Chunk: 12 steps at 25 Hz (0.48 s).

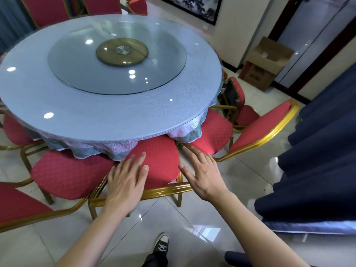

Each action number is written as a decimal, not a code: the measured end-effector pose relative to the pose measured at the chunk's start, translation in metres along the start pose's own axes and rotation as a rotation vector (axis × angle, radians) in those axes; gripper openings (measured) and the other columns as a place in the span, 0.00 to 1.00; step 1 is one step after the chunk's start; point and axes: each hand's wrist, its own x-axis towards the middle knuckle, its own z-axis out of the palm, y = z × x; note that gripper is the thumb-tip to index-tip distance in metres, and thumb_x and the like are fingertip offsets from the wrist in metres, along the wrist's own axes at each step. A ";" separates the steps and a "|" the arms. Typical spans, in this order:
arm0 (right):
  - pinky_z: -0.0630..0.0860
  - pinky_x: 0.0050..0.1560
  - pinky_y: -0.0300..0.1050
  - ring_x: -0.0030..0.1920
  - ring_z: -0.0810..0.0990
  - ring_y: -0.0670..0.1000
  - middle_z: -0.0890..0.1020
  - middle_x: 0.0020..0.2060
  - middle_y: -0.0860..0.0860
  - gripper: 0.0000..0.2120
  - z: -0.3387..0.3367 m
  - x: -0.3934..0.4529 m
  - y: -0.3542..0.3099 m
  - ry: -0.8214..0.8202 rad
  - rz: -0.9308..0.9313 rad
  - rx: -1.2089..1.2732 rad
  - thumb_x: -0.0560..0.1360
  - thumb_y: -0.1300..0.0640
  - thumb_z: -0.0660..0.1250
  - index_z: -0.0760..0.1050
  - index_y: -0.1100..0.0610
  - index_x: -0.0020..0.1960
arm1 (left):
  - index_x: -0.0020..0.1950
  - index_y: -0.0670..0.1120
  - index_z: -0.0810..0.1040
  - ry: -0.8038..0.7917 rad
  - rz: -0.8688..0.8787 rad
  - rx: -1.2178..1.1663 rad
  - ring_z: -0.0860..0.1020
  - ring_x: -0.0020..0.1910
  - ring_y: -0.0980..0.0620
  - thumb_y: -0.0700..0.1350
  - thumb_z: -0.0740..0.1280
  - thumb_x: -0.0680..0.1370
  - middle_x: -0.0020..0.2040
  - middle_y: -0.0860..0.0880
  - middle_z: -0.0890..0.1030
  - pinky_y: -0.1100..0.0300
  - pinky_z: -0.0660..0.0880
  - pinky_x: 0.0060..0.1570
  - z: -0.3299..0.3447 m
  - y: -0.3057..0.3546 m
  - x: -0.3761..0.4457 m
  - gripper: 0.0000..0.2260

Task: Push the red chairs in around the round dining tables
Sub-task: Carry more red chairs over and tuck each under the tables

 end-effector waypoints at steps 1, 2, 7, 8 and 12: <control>0.51 0.79 0.50 0.78 0.60 0.49 0.63 0.79 0.47 0.33 -0.006 0.001 0.003 0.012 0.011 -0.006 0.80 0.31 0.45 0.57 0.42 0.81 | 0.81 0.65 0.53 -0.007 0.017 -0.002 0.53 0.81 0.48 0.69 0.34 0.77 0.81 0.52 0.60 0.44 0.49 0.78 -0.001 0.006 0.003 0.33; 0.51 0.80 0.50 0.78 0.61 0.50 0.64 0.78 0.47 0.32 -0.012 0.000 0.007 0.027 0.031 -0.009 0.81 0.31 0.45 0.57 0.42 0.81 | 0.81 0.65 0.53 -0.017 0.039 -0.004 0.53 0.81 0.48 0.69 0.35 0.77 0.81 0.52 0.60 0.44 0.49 0.78 -0.001 0.014 0.007 0.33; 0.51 0.80 0.52 0.78 0.61 0.52 0.64 0.79 0.50 0.32 -0.036 -0.012 0.029 0.088 0.144 -0.010 0.80 0.31 0.45 0.56 0.42 0.81 | 0.81 0.64 0.53 -0.084 0.163 -0.011 0.52 0.81 0.48 0.67 0.37 0.78 0.81 0.52 0.59 0.45 0.48 0.78 0.007 0.058 0.024 0.31; 0.51 0.80 0.51 0.78 0.60 0.52 0.63 0.79 0.50 0.32 -0.041 -0.015 0.035 0.099 0.160 -0.011 0.81 0.31 0.45 0.56 0.42 0.81 | 0.81 0.64 0.53 -0.096 0.185 -0.012 0.52 0.81 0.48 0.67 0.37 0.78 0.82 0.52 0.59 0.45 0.48 0.79 0.010 0.068 0.027 0.31; 0.51 0.80 0.51 0.79 0.60 0.52 0.63 0.79 0.50 0.32 -0.061 -0.023 0.064 0.144 0.209 0.004 0.81 0.32 0.46 0.55 0.43 0.82 | 0.81 0.63 0.53 -0.121 0.278 0.006 0.53 0.81 0.47 0.66 0.38 0.80 0.81 0.51 0.59 0.45 0.49 0.77 0.023 0.108 0.041 0.29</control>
